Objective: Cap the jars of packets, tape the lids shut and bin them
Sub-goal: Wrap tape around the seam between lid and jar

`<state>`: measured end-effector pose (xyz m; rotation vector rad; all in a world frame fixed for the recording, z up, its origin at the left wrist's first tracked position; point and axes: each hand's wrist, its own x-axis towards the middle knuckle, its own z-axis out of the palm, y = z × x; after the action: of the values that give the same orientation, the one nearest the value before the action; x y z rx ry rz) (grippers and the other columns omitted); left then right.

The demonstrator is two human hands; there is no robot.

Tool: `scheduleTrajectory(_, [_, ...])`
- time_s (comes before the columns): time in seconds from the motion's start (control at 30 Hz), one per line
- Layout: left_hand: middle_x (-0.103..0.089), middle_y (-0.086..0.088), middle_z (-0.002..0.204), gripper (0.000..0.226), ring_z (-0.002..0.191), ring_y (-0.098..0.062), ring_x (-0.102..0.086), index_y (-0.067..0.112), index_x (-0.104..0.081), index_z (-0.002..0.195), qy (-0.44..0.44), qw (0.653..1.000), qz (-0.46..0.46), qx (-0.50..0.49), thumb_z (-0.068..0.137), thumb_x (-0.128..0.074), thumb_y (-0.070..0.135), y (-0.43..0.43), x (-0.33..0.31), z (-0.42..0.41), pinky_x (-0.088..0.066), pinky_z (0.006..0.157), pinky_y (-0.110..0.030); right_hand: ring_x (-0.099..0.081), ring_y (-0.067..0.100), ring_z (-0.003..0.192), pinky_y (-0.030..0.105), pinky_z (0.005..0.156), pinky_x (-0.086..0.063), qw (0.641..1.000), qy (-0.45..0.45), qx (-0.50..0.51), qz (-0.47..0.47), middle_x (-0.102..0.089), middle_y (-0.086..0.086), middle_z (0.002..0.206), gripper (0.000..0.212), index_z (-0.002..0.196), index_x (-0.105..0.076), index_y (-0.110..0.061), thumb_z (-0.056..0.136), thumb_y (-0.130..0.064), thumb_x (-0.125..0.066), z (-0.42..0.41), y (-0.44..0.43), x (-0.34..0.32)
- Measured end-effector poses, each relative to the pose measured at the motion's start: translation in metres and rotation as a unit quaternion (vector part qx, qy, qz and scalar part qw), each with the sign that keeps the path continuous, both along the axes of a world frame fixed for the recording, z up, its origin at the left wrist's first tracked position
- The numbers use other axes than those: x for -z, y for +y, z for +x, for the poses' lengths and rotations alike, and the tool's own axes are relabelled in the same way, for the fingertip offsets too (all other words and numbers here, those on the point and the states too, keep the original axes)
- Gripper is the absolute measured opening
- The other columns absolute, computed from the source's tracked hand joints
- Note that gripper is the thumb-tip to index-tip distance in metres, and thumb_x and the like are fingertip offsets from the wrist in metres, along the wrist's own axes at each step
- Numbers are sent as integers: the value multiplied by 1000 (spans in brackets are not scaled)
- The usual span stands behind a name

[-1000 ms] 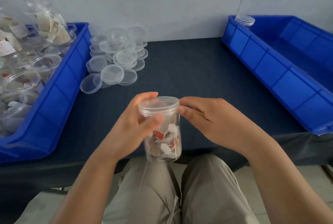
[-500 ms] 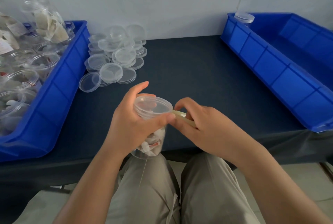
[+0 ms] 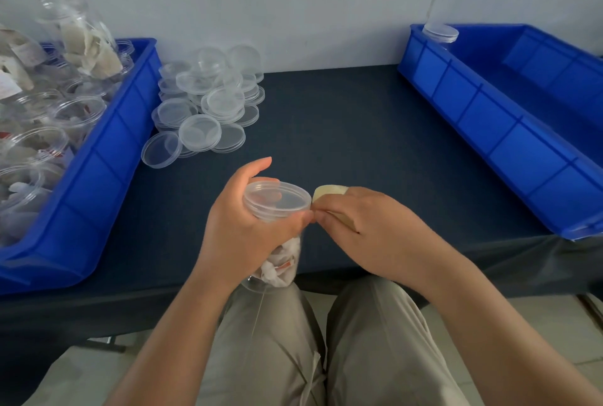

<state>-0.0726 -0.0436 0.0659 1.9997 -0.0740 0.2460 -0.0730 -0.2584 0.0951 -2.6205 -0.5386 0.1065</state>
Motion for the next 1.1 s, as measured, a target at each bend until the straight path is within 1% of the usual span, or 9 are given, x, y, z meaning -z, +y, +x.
scheduleTrajectory(0.13, [-62, 36, 118, 92, 112, 15, -58, 48, -54, 136, -39, 996, 61, -55, 54, -83, 78, -8, 1, -1, -42, 83, 0, -61, 17, 82, 38, 66, -56, 995, -64, 56, -54, -57, -10, 93, 27, 116, -62, -46, 111, -44, -36, 1, 16, 6])
scheduleTrajectory(0.3, [-68, 19, 123, 88, 112, 1, -63, 32, -61, 139, -71, 986, 118, -94, 62, -96, 58, -11, -12, -8, -56, 96, -30, -61, 20, 73, 27, 50, -34, 991, -98, 77, -42, -57, -7, 91, 25, 111, -64, -44, 108, -35, -40, 13, 29, 20])
scheduleTrajectory(0.37, [-72, 19, 120, 88, 112, 0, -68, 39, -60, 137, -58, 996, 61, -36, 58, -95, 56, -18, -20, -23, -57, 94, -30, -65, 28, 78, 31, 56, -46, 985, -71, 127, -97, -59, 0, 98, 14, 105, -59, -37, 103, -28, -48, 34, 28, 26])
scheduleTrajectory(0.47, [-69, 21, 124, 90, 116, -2, -68, 48, -52, 139, -61, 994, 22, 84, 59, -90, 63, -43, -32, -51, -51, 89, -12, -63, 31, 79, 44, 68, -57, 972, -35, 201, -112, -59, 7, 102, 10, 97, -49, -29, 104, -23, -46, 65, 1, 27])
scheduleTrajectory(0.57, [-68, 22, 127, 84, 121, 0, -65, 45, -55, 138, -51, 996, -61, 46, 61, -88, 56, -37, -36, -39, -49, 91, -9, -60, 24, 78, 42, 63, -57, 974, -70, 184, -112, -56, 3, 101, 9, 106, -54, -34, 107, -27, -49, 67, -9, 40])
scheduleTrajectory(0.67, [-68, 25, 124, 83, 118, 4, -65, 41, -57, 138, -33, 995, -92, -3, 61, -84, 56, -14, -33, -19, -52, 88, -10, -64, 24, 90, 40, 74, -60, 977, -96, 105, -160, -55, 2, 111, 38, 134, -54, -39, 102, -22, -64, 53, 4, 66])
scheduleTrajectory(0.77, [-69, 25, 124, 80, 116, 3, -66, 44, -58, 136, -34, 992, -118, -33, 61, -83, 58, -5, -29, -13, -56, 86, -16, -62, 23, 106, 37, 87, -56, 975, -126, 64, -171, -59, 2, 121, 50, 157, -39, -42, 110, -32, -54, 49, 14, 88])
scheduleTrajectory(0.93, [-69, 22, 125, 76, 117, 2, -66, 43, -59, 133, -38, 991, -121, -33, 63, -83, 56, 1, -27, -12, -56, 90, -18, -55, 22, 98, 39, 87, -50, 973, -151, 60, -161, -61, -1, 119, 51, 163, -24, -39, 114, -48, -34, 53, 24, 104])
scheduleTrajectory(1.1, [-71, 18, 127, 78, 117, 0, -67, 40, -59, 135, -40, 991, -124, -28, 63, -85, 56, 1, -25, -9, -55, 93, -22, -50, 25, 122, 41, 108, -43, 974, -82, 47, -205, -53, -1, 137, 59, 163, -28, -40, 108, -62, -32, 59, 20, 91])
